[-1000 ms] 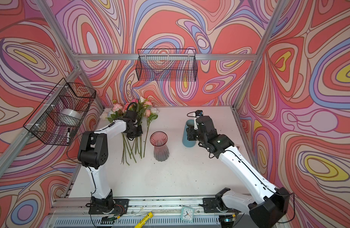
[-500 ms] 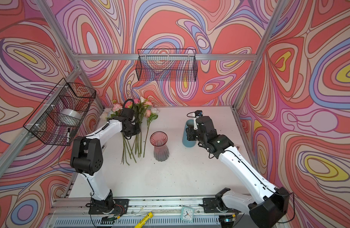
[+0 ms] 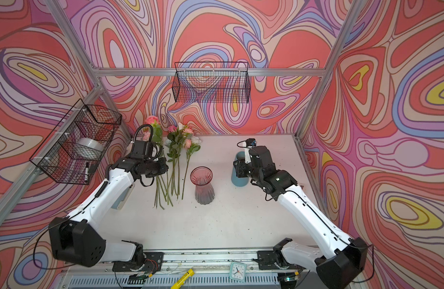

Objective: Arrange flowers in a vase
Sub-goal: Pick up the flower from the flowers, then place the flower in the vase.

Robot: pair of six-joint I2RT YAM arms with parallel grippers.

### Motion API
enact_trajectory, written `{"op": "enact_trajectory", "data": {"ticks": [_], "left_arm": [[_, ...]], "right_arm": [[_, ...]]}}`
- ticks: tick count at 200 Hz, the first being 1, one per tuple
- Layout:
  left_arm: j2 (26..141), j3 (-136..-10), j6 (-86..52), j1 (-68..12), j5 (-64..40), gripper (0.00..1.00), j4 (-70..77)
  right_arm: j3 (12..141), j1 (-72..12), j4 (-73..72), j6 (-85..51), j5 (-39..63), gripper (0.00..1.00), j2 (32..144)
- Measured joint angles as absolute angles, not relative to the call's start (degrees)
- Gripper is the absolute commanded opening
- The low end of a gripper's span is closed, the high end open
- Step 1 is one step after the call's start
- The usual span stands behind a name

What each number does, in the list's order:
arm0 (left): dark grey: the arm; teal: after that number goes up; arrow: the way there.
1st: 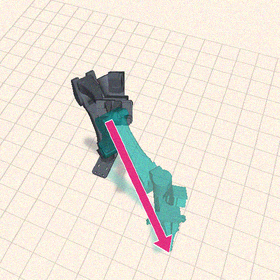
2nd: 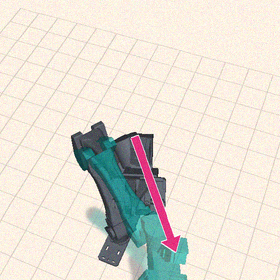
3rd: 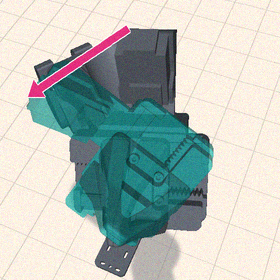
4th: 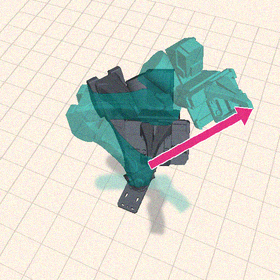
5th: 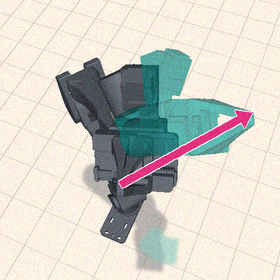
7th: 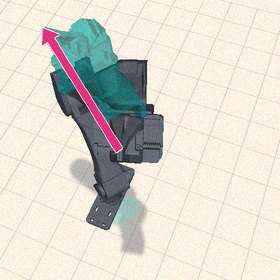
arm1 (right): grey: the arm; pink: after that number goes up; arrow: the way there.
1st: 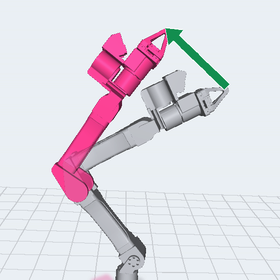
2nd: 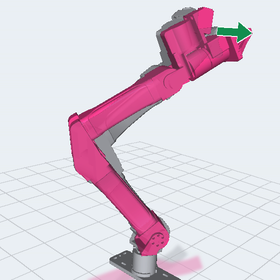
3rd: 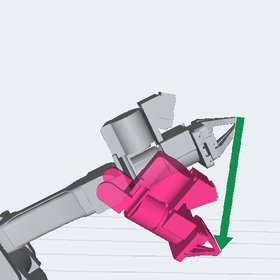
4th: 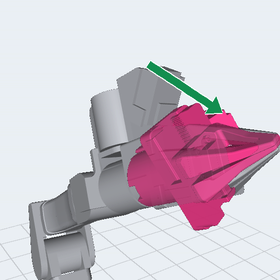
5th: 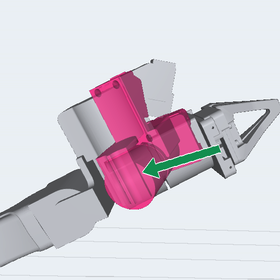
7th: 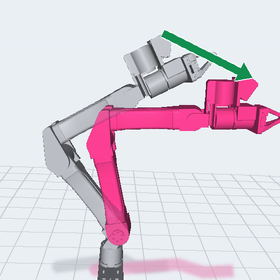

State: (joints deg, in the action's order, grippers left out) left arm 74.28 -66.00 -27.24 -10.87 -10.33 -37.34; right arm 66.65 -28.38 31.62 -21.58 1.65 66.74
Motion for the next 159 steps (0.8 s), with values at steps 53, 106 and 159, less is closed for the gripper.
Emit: {"op": "enact_trajectory", "data": {"ticks": [53, 106, 159], "left_arm": [[47.20, -57.34, -24.56, -12.62, -13.80, 0.00, -33.17], [42.92, -60.03, -18.94, -21.80, -17.10, 0.00, -27.99], [51.51, -64.88, -14.55, -31.09, -17.78, 0.00, -25.41]], "right_arm": [[73.25, -29.19, 31.31, -21.50, 4.40, 0.49, 66.19], [84.20, -36.29, 28.91, -20.86, 7.68, 0.52, 72.51], [87.53, -45.19, 22.33, -19.97, 13.45, 0.54, 80.07]]}}
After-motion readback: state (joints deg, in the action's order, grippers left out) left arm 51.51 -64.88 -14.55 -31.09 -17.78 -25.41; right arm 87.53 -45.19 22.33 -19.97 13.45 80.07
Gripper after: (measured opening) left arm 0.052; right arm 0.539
